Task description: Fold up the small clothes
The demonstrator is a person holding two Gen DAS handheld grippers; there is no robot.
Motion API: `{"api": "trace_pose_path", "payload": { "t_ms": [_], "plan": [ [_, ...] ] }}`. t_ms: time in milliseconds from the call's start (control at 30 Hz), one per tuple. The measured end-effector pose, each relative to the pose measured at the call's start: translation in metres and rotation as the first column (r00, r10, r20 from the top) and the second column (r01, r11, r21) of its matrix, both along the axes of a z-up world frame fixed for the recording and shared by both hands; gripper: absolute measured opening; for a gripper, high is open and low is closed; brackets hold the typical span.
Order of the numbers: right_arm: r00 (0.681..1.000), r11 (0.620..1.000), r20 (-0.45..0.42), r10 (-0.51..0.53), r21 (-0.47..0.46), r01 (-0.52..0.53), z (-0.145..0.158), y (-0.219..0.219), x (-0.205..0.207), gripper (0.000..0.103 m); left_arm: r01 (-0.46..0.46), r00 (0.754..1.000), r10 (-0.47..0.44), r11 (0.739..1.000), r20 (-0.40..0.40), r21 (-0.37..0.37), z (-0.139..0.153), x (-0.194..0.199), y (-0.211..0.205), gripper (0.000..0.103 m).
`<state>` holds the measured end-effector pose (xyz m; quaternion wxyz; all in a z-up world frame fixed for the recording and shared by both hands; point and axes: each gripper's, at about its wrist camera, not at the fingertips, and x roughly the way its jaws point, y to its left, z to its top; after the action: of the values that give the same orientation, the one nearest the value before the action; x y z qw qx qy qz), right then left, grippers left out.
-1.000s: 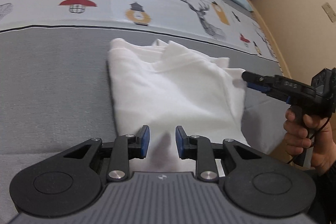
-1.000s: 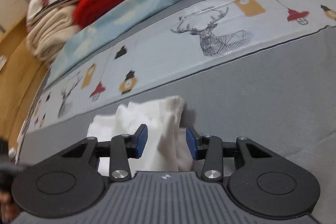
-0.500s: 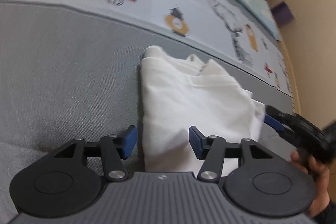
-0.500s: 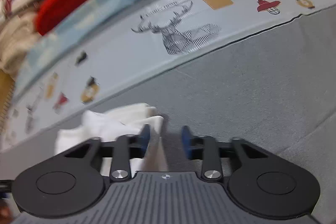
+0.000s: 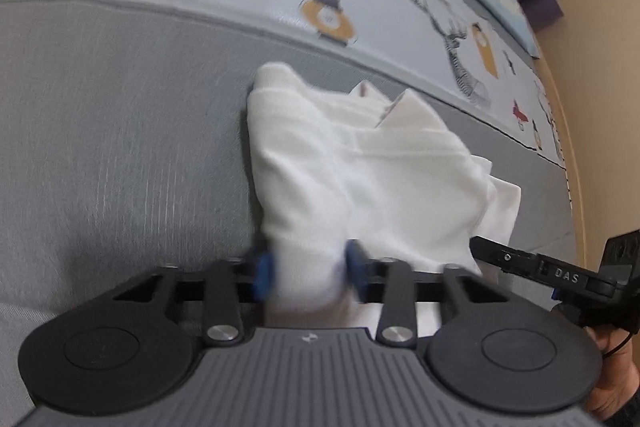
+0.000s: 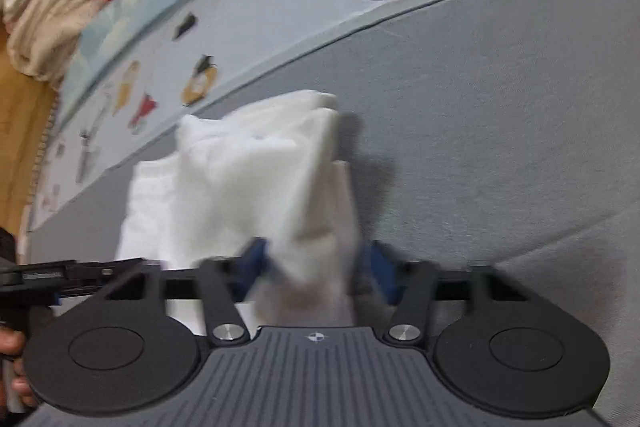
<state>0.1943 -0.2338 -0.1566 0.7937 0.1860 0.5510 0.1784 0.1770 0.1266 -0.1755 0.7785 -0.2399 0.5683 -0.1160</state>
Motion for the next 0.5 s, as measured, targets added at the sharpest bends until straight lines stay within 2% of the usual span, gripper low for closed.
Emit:
{"api": "trace_pose_path", "payload": {
  "t_ms": [33, 100, 200, 267, 300, 367, 400, 467, 500],
  "plan": [
    [1.0, 1.0, 0.015, 0.008, 0.0, -0.008, 0.002, 0.003, 0.0, 0.024, -0.001, 1.0, 0.001, 1.0, 0.022, 0.002, 0.005, 0.0, 0.0, 0.032],
    [0.999, 1.0, 0.048, 0.026, -0.013, -0.025, 0.005, 0.008, 0.002, 0.019, -0.001, 0.996, 0.0, 1.0, 0.086, 0.014, 0.018, -0.002, 0.002, 0.031],
    [0.994, 0.999, 0.106, -0.031, 0.027, 0.028, 0.017, 0.004, 0.005, 0.012, -0.023, 0.977, 0.017, 0.999, 0.211, 0.027, 0.043, -0.003, 0.006, 0.03],
    [0.983, 0.998, 0.173, -0.055, 0.04, 0.048, 0.028, 0.005, 0.007, 0.007, -0.056, 0.945, 0.042, 0.998, 0.324, 0.034, 0.063, -0.006, 0.011, 0.03],
    [0.974, 0.998, 0.219, -0.059, 0.049, 0.049, 0.035, 0.008, 0.008, 0.007, -0.075, 0.92, 0.054, 0.996, 0.389, 0.04, 0.074, -0.006, 0.013, 0.032],
    [0.935, 0.994, 0.346, -0.084, 0.09, 0.056, 0.051, 0.014, 0.006, 0.008, -0.177, 0.877, 0.138, 0.983, 0.46, 0.042, 0.085, -0.007, 0.025, 0.045],
    [0.905, 0.992, 0.413, -0.1, 0.111, 0.059, 0.06, 0.017, 0.004, 0.01, -0.236, 0.87, 0.186, 0.97, 0.457, 0.054, 0.085, -0.006, 0.032, 0.056],
    [0.876, 0.995, 0.471, -0.103, 0.041, 0.094, 0.065, 0.026, 0.005, 0.028, -0.291, 0.884, 0.248, 0.955, 0.397, 0.051, 0.076, -0.001, 0.048, 0.056],
    [0.877, 0.993, 0.472, -0.09, -0.026, 0.115, 0.063, 0.03, 0.007, 0.032, -0.311, 0.894, 0.284, 0.95, 0.346, 0.025, 0.069, 0.001, 0.057, 0.056]
  ]
}}
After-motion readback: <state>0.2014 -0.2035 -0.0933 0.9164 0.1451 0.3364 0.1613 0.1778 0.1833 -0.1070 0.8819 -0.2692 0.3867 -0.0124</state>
